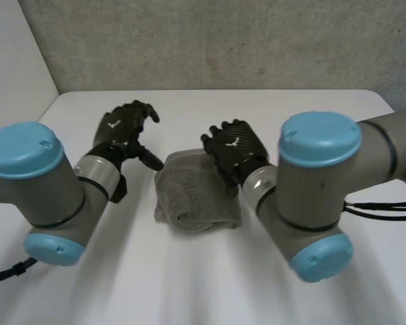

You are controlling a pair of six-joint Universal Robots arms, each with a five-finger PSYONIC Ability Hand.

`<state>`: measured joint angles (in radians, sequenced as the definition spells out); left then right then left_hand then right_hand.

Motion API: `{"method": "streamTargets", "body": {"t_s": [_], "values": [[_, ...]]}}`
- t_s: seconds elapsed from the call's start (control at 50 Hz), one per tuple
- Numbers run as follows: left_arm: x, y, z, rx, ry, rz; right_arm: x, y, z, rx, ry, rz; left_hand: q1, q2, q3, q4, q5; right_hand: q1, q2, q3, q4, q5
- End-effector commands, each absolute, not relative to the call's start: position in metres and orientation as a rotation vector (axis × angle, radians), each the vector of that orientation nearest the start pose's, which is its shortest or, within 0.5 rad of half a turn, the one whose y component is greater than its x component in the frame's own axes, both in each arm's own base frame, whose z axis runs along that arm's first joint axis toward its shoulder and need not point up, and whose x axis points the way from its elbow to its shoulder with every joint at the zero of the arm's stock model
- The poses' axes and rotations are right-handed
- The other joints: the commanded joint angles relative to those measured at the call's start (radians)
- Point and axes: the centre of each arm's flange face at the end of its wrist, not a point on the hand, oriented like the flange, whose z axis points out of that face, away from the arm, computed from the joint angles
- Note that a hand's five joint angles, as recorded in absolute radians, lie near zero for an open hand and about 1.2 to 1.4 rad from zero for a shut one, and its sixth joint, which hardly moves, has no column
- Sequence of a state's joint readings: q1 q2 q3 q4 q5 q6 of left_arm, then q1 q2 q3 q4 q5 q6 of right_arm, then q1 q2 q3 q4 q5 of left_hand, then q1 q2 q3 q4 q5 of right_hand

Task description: Fold the towel.

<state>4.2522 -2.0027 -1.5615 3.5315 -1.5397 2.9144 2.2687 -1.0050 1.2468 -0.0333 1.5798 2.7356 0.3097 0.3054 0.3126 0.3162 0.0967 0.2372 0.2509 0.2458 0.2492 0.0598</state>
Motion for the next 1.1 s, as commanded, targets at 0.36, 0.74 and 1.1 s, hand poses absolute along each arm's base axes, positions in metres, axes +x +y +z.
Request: {"method": "streamTargets", "body": {"t_s": [0.36, 0.74, 1.1], "values": [[-0.304, -0.261, 0.124, 0.600, 2.881, -2.035, 0.355, -0.267, 0.117, -0.900, 2.160, -1.395, -0.055, -0.051, -0.058, -0.062, -0.017, -0.063, -0.076, -0.071, -0.075, -0.060], [-0.303, -0.263, 0.145, 0.641, 2.801, -2.117, 0.350, -0.264, 0.149, -0.879, 2.137, -1.434, -0.093, -0.089, -0.096, -0.100, -0.055, -0.063, -0.076, -0.071, -0.075, -0.060], [-0.295, -0.254, 0.301, 0.575, 2.497, -2.556, 0.306, -0.260, 0.306, -0.601, 2.039, -1.919, -0.120, -0.115, -0.123, -0.126, -0.081, -0.063, -0.076, -0.071, -0.075, -0.060]]}}
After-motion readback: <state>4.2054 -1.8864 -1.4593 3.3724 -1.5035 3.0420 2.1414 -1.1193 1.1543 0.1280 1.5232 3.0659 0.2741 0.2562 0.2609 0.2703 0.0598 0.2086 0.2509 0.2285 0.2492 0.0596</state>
